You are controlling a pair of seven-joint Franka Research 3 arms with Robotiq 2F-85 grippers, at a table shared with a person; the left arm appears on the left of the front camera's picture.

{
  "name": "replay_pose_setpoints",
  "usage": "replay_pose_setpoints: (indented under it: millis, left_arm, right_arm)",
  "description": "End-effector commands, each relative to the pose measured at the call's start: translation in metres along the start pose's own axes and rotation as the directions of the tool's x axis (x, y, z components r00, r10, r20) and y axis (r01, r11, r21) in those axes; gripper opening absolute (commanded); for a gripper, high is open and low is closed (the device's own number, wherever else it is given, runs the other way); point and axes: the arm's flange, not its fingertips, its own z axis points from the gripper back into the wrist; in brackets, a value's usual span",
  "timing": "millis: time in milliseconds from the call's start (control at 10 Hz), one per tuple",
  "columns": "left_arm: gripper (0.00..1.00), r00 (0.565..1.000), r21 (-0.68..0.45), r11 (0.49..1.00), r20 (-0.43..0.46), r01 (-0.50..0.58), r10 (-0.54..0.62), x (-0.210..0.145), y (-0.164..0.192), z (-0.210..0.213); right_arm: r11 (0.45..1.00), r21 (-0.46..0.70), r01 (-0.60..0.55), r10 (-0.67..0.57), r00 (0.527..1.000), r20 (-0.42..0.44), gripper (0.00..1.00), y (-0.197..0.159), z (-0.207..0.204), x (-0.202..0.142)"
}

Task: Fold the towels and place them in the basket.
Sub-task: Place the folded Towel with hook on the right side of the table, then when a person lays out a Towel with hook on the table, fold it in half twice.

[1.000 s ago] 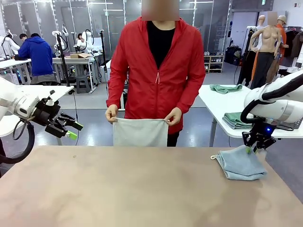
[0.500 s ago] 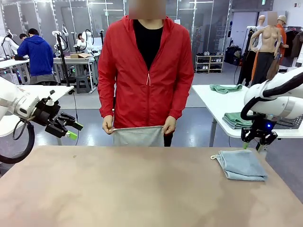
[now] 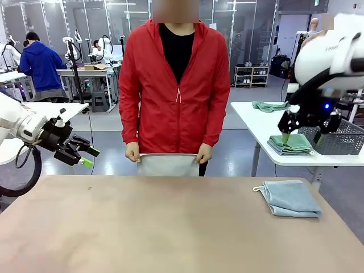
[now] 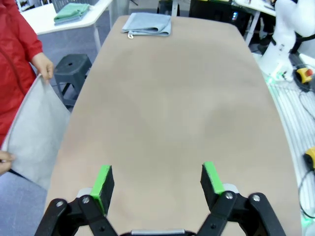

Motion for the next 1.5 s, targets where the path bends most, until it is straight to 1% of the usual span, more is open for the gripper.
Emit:
replay_pose_setpoints:
  millis: [0, 200, 400, 600, 700, 1400]
  left_arm:
    - [0.89, 1.000, 0.008, 1.000, -0.003, 0.002, -0.002, 0.001, 0.000, 0.000]
    - [0.89, 1.000, 0.008, 1.000, -0.003, 0.002, -0.002, 0.001, 0.000, 0.000]
    - [0.89, 1.000, 0.008, 1.000, -0.003, 0.002, -0.002, 0.001, 0.000, 0.000]
    - [0.89, 1.000, 0.008, 1.000, -0.003, 0.002, -0.002, 0.001, 0.000, 0.000]
    - [0.89, 1.000, 0.008, 1.000, -0.003, 0.002, -0.002, 0.001, 0.000, 0.000]
    - [0.89, 1.000, 0.008, 1.000, -0.003, 0.002, -0.002, 0.001, 0.000, 0.000]
  right_arm:
    - [1.000, 0.018, -0.026, 0.026, 1.000, 0.017, 1.00, 0.021, 0.030, -0.029]
    - [0.993, 0.071, -0.091, 0.087, 0.995, 0.054, 1.00, 0.037, 0.065, -0.059]
    - [0.986, 0.100, -0.135, 0.128, 0.989, 0.073, 1.00, 0.036, 0.076, -0.074]
    - [0.986, 0.090, -0.142, 0.133, 0.986, 0.098, 1.00, 0.035, 0.074, -0.070]
    - [0.991, 0.073, -0.113, 0.108, 0.991, 0.077, 1.00, 0.043, 0.085, -0.072]
    - [0.991, 0.073, -0.113, 0.108, 0.991, 0.077, 1.00, 0.043, 0.085, -0.072]
